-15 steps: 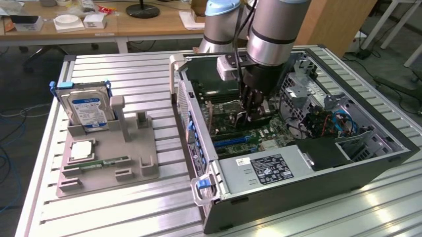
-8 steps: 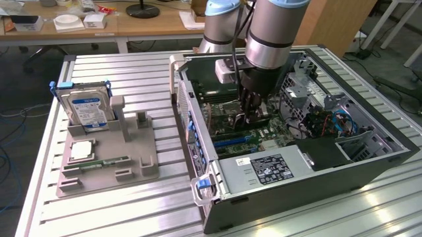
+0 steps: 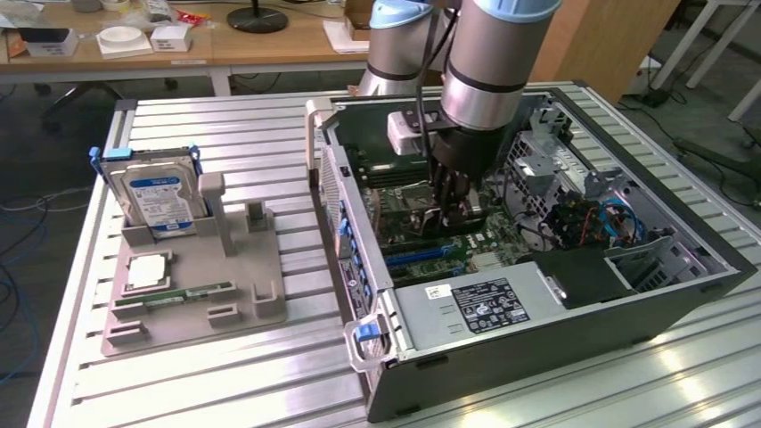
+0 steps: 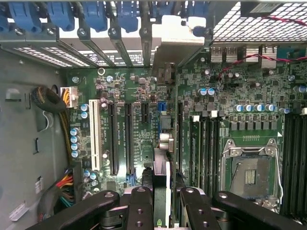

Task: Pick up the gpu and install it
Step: 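Insert the gpu into the slot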

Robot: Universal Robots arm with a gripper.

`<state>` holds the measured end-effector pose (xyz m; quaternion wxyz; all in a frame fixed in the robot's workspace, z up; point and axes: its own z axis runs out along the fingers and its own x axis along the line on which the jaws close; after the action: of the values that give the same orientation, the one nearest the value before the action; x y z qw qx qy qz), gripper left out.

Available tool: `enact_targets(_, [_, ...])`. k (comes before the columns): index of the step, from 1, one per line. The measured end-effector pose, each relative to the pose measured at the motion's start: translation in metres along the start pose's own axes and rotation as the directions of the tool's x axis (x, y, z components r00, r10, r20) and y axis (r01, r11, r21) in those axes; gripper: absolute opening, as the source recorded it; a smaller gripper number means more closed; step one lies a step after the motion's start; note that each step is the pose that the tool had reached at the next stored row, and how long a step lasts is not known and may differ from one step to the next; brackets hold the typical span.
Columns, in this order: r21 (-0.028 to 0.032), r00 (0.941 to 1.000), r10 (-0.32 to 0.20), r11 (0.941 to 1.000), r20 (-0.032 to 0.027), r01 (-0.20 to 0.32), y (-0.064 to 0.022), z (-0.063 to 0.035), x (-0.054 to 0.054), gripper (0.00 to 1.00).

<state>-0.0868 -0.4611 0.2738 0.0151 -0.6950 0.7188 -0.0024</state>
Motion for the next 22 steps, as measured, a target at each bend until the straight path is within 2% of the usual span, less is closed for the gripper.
enact_targets(4, [0.0001, 1.0000, 0.000, 1.0000, 0.0002, 0.000, 0.0002, 0.0011, 0.003, 0.27])
enact_targets(22, [0.0000, 1.0000, 0.000, 1.0000, 0.0000, 0.000, 0.0079, 0.0149, 0.004, 0.27])
